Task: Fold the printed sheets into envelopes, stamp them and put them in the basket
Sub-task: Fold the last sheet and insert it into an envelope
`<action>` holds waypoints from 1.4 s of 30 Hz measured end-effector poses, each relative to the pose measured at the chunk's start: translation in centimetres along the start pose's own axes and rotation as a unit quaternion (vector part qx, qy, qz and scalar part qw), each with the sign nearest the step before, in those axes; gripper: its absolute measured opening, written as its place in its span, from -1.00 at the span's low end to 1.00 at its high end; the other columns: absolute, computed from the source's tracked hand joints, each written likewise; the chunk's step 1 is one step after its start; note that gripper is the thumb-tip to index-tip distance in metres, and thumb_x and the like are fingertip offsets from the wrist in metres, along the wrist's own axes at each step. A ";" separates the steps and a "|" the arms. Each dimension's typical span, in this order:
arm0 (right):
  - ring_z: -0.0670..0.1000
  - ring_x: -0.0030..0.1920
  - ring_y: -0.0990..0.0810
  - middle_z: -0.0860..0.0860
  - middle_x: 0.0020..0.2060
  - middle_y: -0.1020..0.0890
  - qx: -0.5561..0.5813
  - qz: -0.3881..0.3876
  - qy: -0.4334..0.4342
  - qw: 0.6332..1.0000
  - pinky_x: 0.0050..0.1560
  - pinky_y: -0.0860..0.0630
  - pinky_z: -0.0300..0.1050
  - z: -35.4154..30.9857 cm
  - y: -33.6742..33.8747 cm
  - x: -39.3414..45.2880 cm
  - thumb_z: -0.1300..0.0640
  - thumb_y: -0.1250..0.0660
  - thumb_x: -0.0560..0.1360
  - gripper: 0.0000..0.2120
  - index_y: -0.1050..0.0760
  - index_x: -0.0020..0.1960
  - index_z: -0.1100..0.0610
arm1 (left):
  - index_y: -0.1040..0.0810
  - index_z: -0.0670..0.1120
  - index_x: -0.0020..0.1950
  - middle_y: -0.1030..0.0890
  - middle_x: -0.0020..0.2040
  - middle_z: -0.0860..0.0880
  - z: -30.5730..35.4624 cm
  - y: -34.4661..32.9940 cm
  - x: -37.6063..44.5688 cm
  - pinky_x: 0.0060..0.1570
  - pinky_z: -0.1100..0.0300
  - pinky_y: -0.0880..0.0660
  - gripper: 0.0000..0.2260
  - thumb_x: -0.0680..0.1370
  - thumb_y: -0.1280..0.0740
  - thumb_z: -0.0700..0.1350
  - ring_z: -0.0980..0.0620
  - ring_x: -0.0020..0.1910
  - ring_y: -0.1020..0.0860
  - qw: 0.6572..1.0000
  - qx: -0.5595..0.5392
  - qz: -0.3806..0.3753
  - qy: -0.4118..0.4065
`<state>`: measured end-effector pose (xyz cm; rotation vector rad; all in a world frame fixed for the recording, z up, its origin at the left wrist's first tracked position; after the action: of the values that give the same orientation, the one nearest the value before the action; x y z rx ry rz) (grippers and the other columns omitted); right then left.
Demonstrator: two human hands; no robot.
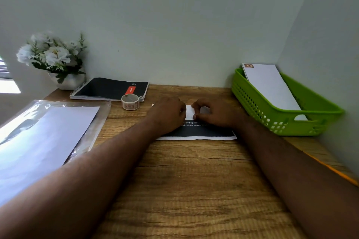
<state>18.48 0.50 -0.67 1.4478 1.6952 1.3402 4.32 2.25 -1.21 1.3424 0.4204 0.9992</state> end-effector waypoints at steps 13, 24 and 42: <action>-0.01 0.05 -0.51 0.01 0.06 -0.61 -0.078 0.030 -0.001 0.997 0.09 -0.41 -0.09 -1.4 -1.8 1.9 -0.12 -0.20 0.54 -0.65 -0.55 0.14 0.09 | -0.33 0.00 0.40 -0.36 0.34 -0.12 -1.3 -2.5 0.9 0.26 -0.20 -0.33 -0.61 0.60 -0.05 0.06 -0.22 0.26 -0.36 0.992 0.092 -0.075 0.050; 0.04 -0.01 -0.53 0.00 -0.01 -0.61 -0.132 0.068 -0.109 0.983 -0.01 -0.46 -0.11 2.7 0.6 -0.1 -0.11 -0.30 0.40 -0.72 -0.54 -0.03 0.06 | -0.44 -0.14 0.32 -0.39 0.33 -0.12 -2.5 0.0 -0.7 0.22 -0.09 -0.36 -0.66 0.57 -0.16 -0.09 -0.21 0.28 -0.40 0.975 0.181 -0.046 0.120; 0.00 0.32 -0.39 -0.12 0.27 -0.50 -0.046 -0.037 -0.109 0.992 0.34 -0.28 0.21 3.0 -0.6 1.0 -0.47 -0.21 0.19 -0.29 -0.49 0.25 -0.17 | -0.49 0.04 0.22 -0.44 0.30 -0.11 -4.4 -0.6 0.6 0.34 -0.17 -0.26 -0.62 0.55 -0.21 0.25 -0.13 0.35 -0.33 0.993 0.037 -0.007 0.111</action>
<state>20.54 2.46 -2.06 1.4077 1.5119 1.1595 1.47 5.46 -2.65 1.2969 0.6402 1.1357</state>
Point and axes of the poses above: each hand's wrist, its own x-axis towards the middle knuckle, its own y-axis out of the back of the hand, z = x × y, the point moved 6 cm from there along x, towards the middle knuckle
